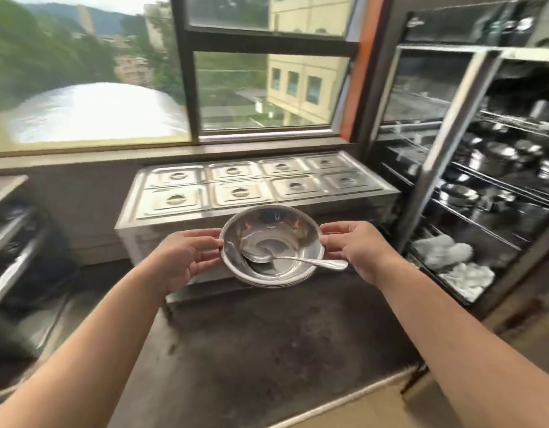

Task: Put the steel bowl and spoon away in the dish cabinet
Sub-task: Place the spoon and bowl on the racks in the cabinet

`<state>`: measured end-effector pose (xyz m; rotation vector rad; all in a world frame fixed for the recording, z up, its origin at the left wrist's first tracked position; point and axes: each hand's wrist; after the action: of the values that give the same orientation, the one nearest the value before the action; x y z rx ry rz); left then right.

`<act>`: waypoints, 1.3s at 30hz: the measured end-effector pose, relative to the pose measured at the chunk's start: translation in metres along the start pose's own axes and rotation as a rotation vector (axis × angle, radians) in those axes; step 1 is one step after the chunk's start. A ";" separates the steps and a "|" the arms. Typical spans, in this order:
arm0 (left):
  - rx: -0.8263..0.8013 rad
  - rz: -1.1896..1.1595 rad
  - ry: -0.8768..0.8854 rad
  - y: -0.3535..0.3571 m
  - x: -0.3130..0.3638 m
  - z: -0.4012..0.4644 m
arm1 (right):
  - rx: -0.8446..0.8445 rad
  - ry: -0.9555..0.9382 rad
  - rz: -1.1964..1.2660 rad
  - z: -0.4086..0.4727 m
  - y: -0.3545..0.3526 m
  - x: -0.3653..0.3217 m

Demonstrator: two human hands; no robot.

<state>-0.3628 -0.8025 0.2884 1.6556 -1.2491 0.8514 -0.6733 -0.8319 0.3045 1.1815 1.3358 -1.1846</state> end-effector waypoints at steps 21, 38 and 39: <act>-0.720 0.273 -0.169 0.372 0.050 0.371 | 0.840 0.062 0.046 0.163 -0.273 0.023; -0.816 0.429 -0.182 0.616 0.082 0.614 | 1.039 0.065 0.112 0.375 -0.463 0.040; -0.812 0.434 -0.179 0.636 0.084 0.629 | 1.038 0.059 0.115 0.391 -0.484 0.042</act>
<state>-0.9426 -1.4886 0.2689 0.8289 -1.8069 0.3388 -1.1367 -1.2472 0.2686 1.9739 0.6214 -1.8353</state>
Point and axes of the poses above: each hand's wrist, its own z-axis towards the middle knuckle, its own y-axis out of the palm, x = y × z, and after that the axes turned 5 degrees about -y, right-handed
